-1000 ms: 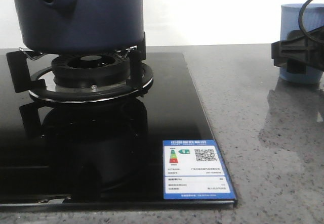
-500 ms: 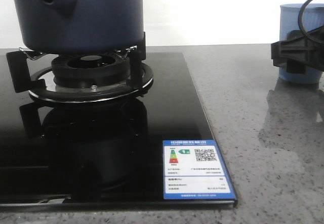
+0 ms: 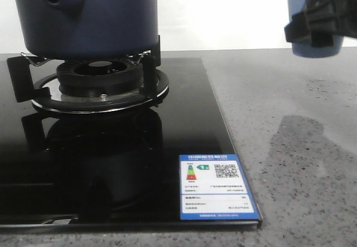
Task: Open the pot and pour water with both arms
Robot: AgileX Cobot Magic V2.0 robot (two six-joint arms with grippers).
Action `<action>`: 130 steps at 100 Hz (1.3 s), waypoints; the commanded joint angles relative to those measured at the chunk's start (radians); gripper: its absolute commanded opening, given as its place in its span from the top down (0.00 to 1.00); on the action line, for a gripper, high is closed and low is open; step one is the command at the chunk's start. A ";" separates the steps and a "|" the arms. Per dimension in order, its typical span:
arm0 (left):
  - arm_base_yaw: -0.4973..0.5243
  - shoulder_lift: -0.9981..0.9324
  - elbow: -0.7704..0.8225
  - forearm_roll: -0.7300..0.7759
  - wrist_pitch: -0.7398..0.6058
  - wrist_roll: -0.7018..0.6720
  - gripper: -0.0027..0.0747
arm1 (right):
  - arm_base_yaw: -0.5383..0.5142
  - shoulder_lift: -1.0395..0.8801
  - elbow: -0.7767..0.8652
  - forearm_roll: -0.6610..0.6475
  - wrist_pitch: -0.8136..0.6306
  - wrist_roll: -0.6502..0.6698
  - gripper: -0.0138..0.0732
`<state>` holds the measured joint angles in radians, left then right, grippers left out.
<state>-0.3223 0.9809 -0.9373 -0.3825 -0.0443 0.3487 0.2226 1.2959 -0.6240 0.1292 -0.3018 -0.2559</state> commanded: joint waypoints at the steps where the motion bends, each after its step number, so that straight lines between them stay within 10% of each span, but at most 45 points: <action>1: 0.004 -0.019 -0.037 0.003 -0.103 0.001 0.51 | 0.009 -0.052 -0.093 -0.043 0.007 -0.007 0.40; 75: 0.004 -0.019 -0.037 0.003 -0.103 0.001 0.51 | 0.320 0.075 -0.731 -0.452 0.687 -0.007 0.40; 130: 0.004 -0.019 -0.037 0.003 -0.103 0.001 0.51 | 0.438 0.251 -0.887 -0.899 0.784 -0.007 0.40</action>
<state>-0.3223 0.9809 -0.9373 -0.3825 -0.0443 0.3487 0.6571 1.5750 -1.4681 -0.6779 0.5522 -0.2586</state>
